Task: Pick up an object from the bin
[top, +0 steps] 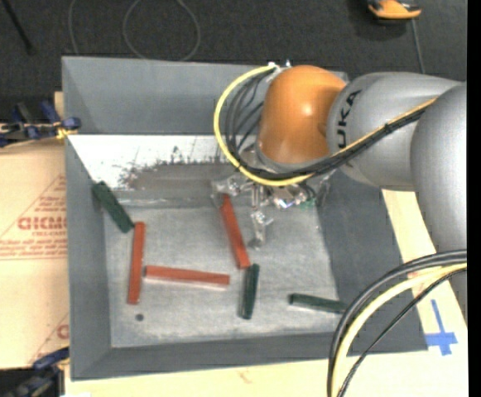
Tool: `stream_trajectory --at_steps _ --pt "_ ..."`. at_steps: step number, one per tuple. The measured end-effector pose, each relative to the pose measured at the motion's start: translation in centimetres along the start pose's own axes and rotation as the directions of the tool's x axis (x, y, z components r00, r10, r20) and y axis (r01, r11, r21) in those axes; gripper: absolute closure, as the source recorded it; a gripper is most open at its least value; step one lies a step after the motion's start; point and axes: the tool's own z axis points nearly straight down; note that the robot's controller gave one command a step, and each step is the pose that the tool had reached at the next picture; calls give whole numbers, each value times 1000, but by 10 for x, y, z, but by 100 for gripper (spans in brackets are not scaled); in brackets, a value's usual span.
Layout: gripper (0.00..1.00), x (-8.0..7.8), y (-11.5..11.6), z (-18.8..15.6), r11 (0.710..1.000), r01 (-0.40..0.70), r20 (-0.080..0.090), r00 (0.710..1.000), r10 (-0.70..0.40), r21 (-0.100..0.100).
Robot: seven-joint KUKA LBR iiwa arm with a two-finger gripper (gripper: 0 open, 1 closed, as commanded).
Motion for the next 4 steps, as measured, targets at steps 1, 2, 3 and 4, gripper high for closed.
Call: stream_trajectory --at_steps 1,2,3,4 --pt "0 -10 0 -6 943 332 -2 943 -332 -1" --pt "0 -28 27 32 859 512 -3 859 -512 -3" --pt "0 -29 26 30 862 507 2 862 -507 -2" --pt "100 -29 26 30 863 506 2 863 -506 -4"
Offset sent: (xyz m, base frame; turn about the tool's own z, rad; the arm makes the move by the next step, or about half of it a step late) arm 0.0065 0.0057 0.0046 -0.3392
